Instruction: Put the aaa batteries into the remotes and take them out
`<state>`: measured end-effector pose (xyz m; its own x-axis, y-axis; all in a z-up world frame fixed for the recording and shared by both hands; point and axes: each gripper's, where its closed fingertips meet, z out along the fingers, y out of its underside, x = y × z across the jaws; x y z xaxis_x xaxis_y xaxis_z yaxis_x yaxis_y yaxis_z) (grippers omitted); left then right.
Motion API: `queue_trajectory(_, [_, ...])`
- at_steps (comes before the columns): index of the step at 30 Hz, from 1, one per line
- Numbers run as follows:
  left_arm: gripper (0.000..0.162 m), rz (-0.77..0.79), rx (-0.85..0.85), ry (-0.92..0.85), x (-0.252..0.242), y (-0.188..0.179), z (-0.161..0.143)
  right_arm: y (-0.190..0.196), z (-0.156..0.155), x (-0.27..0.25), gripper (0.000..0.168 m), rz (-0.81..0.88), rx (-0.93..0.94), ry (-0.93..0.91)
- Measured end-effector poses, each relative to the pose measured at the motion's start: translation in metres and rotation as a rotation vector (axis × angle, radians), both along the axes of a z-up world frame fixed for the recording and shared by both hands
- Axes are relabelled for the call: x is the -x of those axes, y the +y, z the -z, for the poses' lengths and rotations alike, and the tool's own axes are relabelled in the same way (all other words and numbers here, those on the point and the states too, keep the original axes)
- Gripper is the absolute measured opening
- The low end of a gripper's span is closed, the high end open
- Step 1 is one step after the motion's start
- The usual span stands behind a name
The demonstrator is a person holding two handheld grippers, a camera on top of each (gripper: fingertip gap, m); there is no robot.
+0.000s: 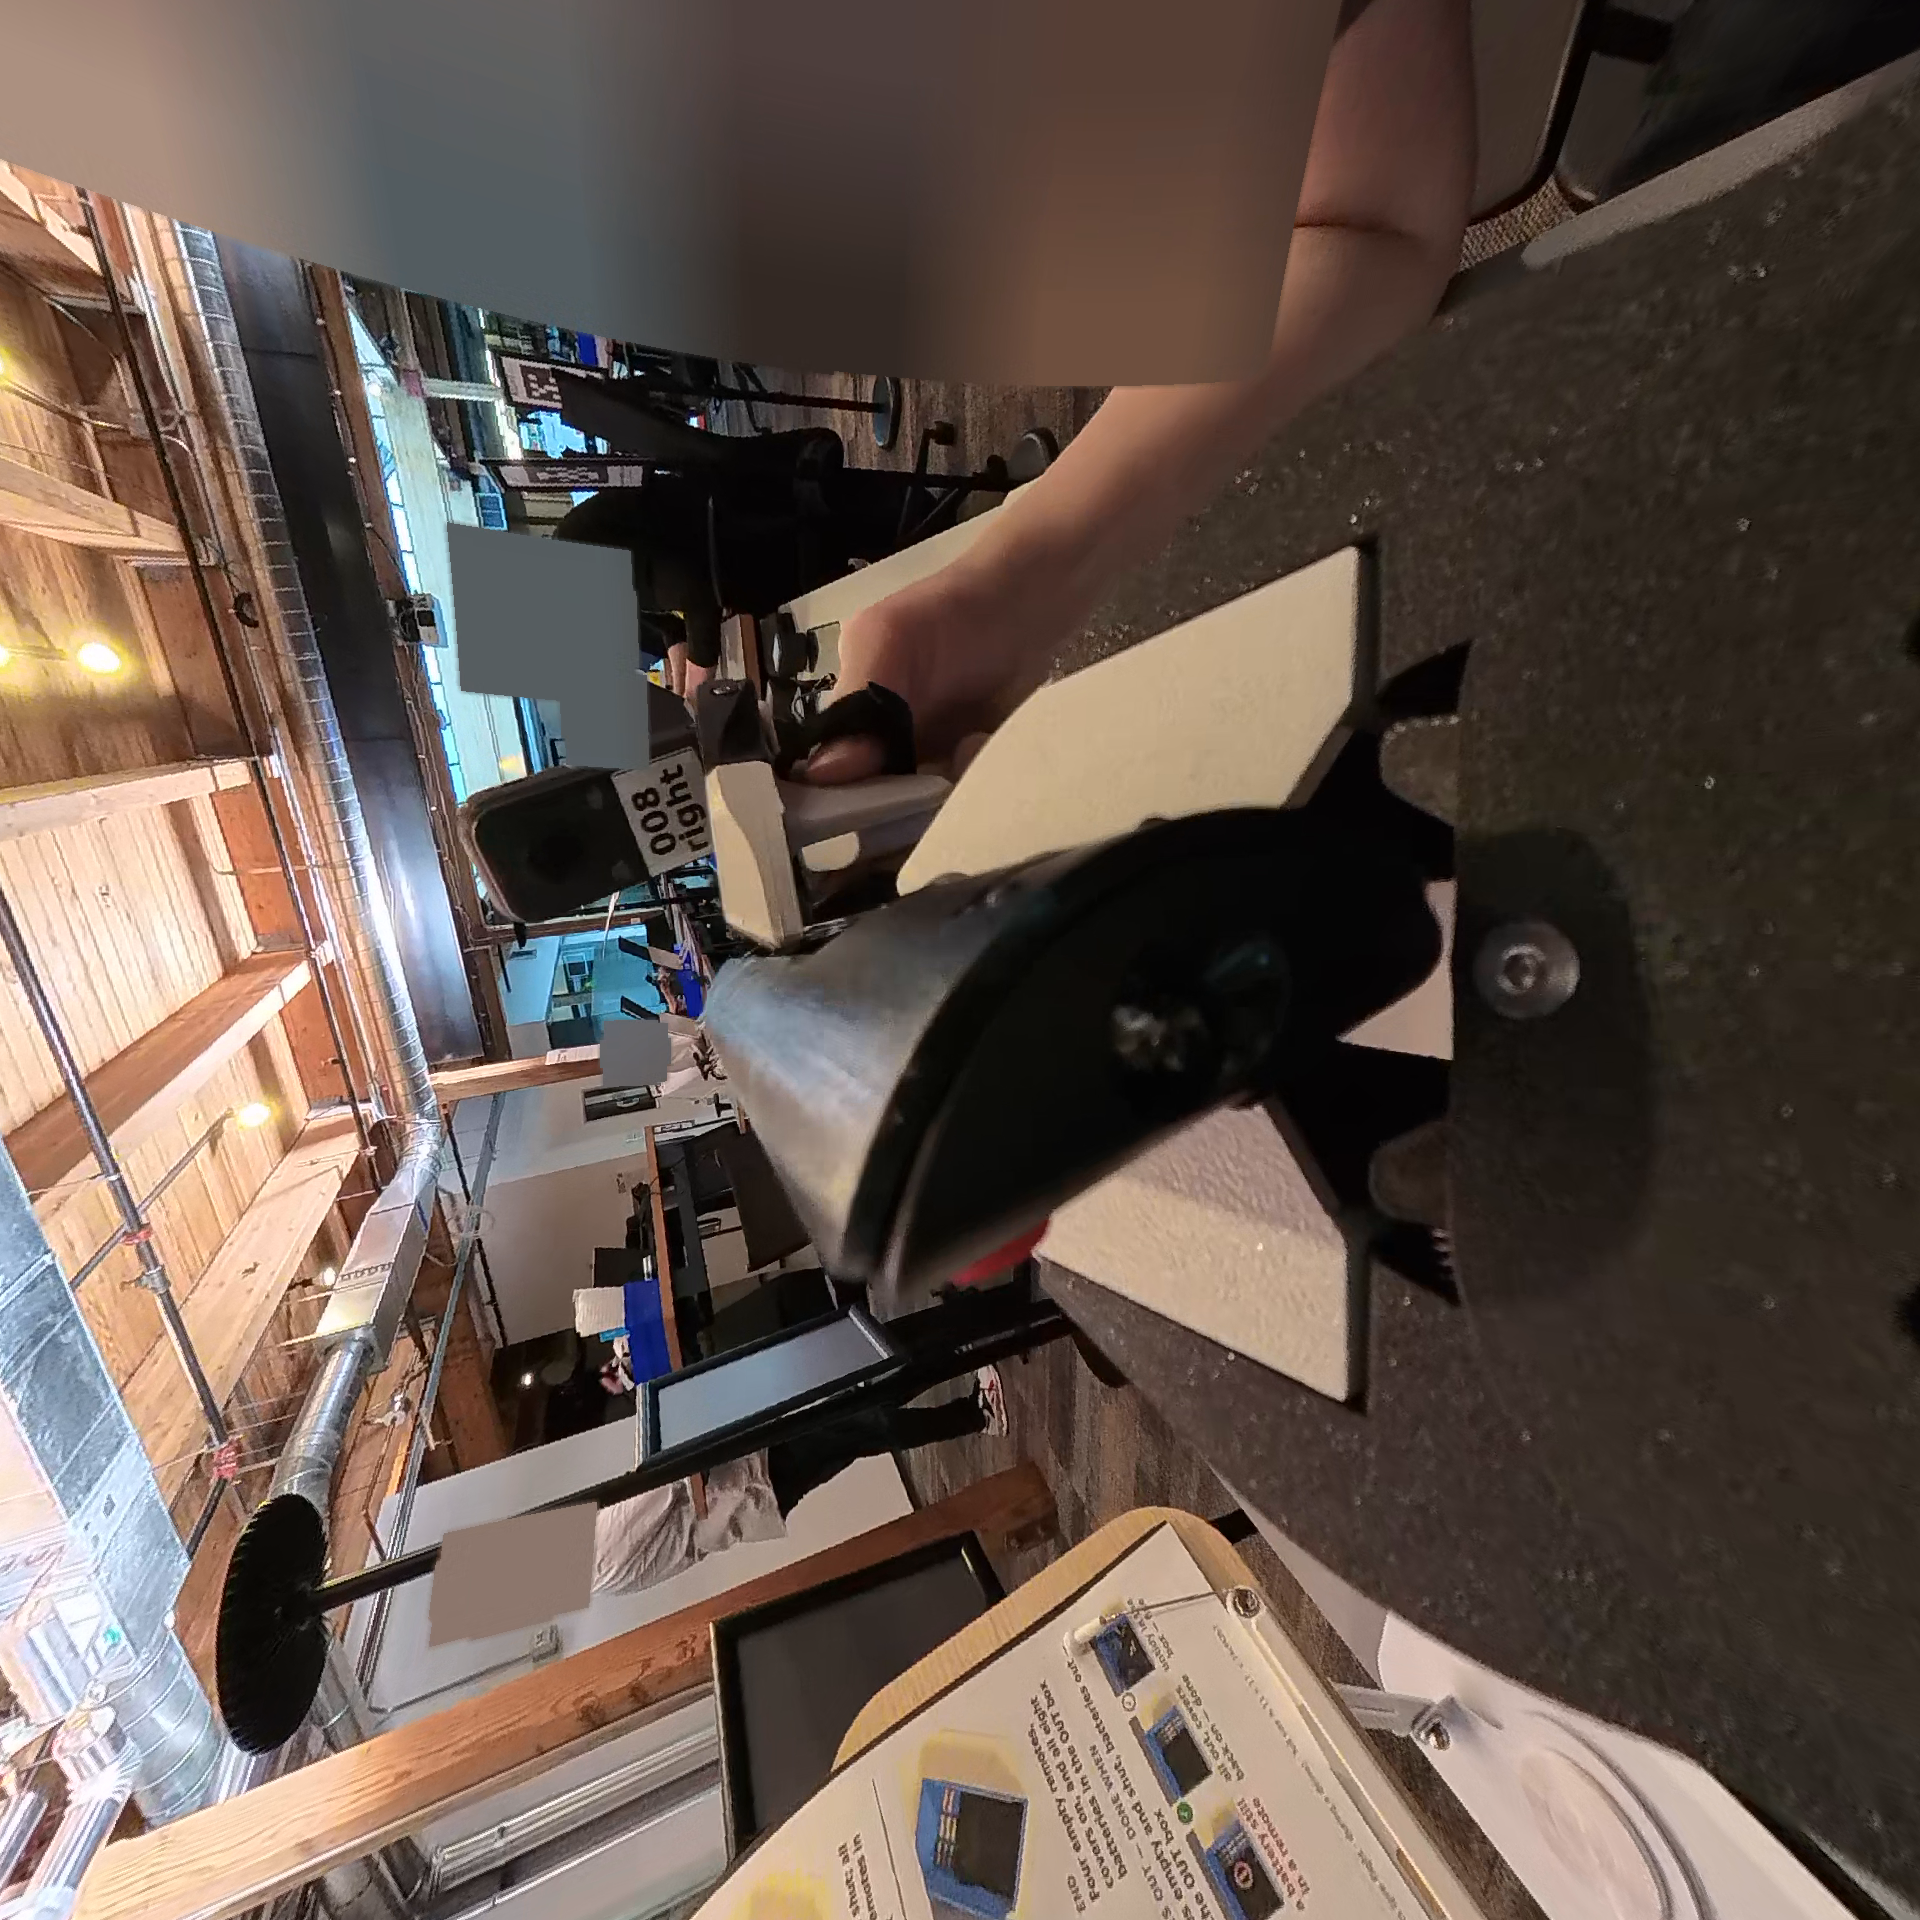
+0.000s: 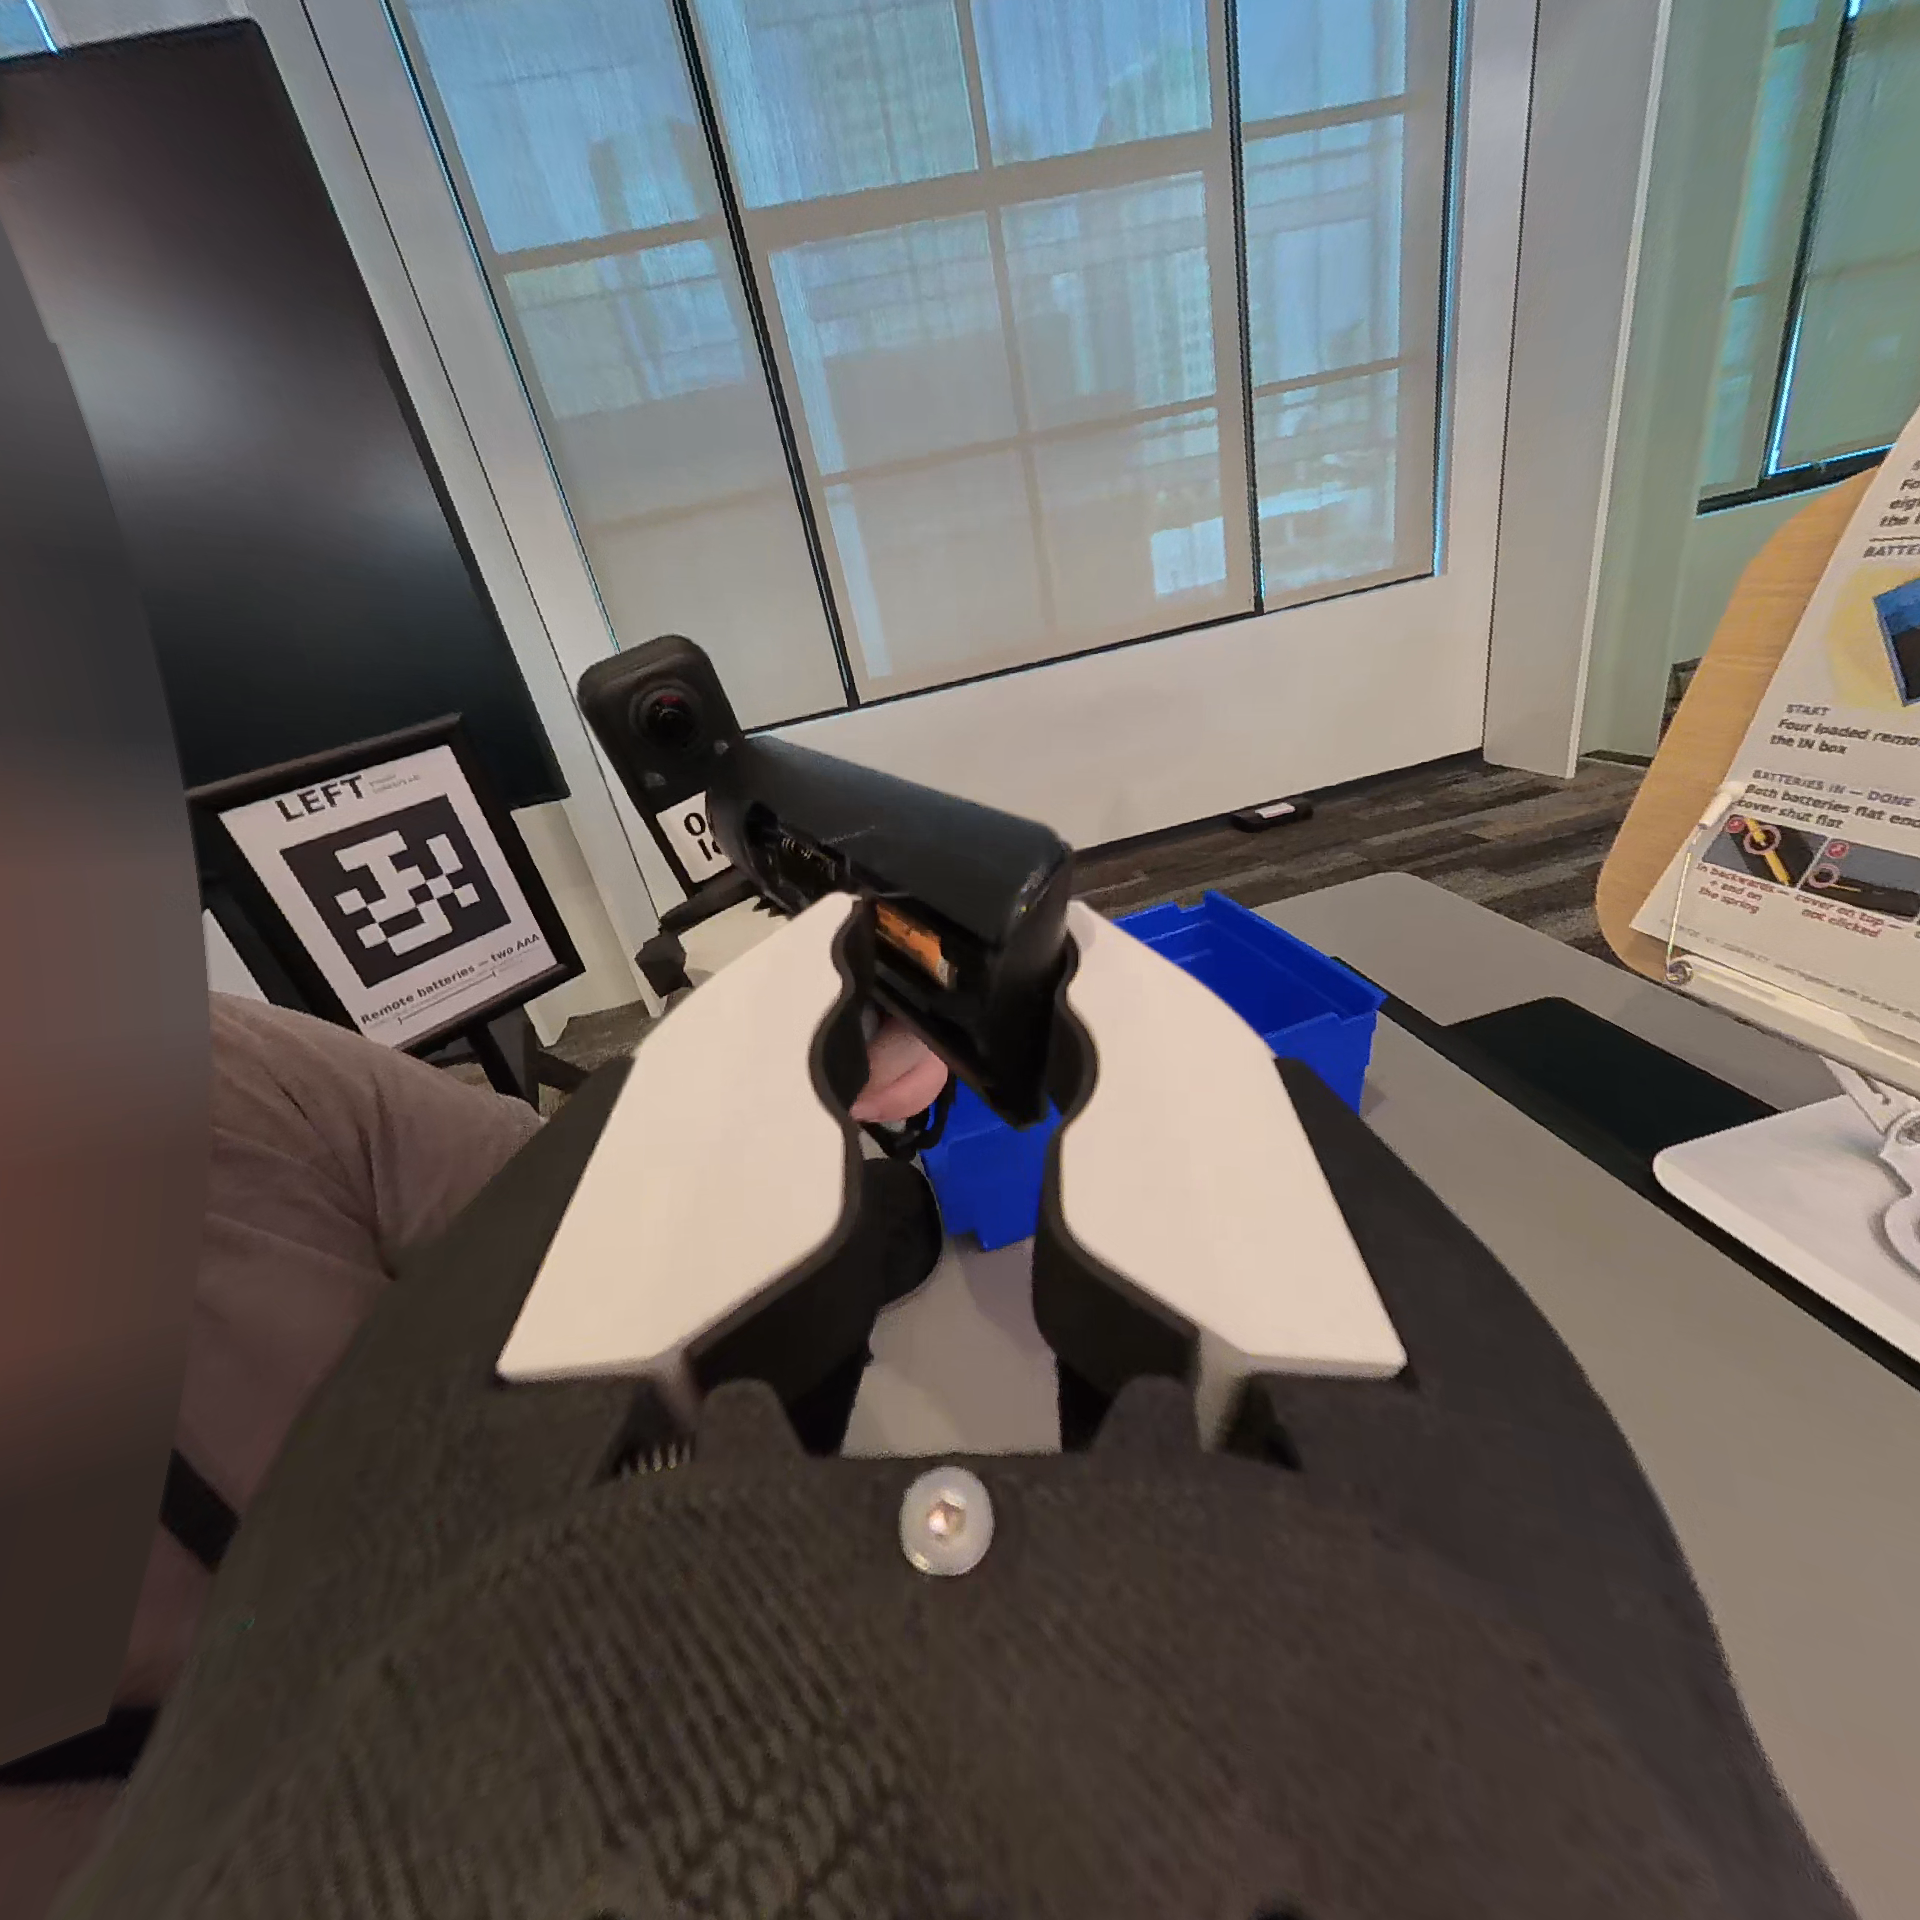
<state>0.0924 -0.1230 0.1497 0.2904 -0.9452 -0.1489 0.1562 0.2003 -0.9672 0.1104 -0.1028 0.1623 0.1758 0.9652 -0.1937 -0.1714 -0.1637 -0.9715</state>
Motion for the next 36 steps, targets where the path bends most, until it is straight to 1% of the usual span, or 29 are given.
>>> queue_trajectory(1, [0.02,0.002,0.002,0.002,0.0,0.0,0.0,0.0,0.001,0.0,0.033,0.001,-0.004,-0.011])
queue_trajectory(8, [0.02,0.019,0.012,-0.001,0.0,-0.001,0.0,-0.002,0.002,-0.001,0.033,0.006,-0.014,-0.041])
queue_trajectory(13, [0.021,0.045,0.007,-0.003,-0.001,-0.005,-0.002,-0.011,0.001,0.004,0.039,-0.087,0.023,-0.019])
queue_trajectory(15, [0.021,0.053,0.009,-0.007,0.0,-0.007,-0.003,-0.014,0.0,0.004,0.037,-0.118,0.039,-0.007])
queue_trajectory(19, [0.021,0.057,0.007,-0.004,-0.001,-0.007,-0.002,-0.014,0.0,0.003,0.035,-0.123,0.046,-0.007])
queue_trajectory(22, [0.021,0.057,-0.008,-0.007,-0.002,-0.009,-0.003,-0.013,-0.003,0.001,0.028,-0.129,0.081,0.026])
queue_trajectory(29, [0.021,0.02,-0.068,0.016,-0.003,-0.008,-0.001,-0.011,-0.002,0.001,0.031,-0.123,0.131,0.038])
queue_trajectory(36, [0.022,0.03,-0.059,0.01,-0.001,-0.009,-0.002,-0.012,-0.002,0.001,0.028,-0.144,0.146,0.058])
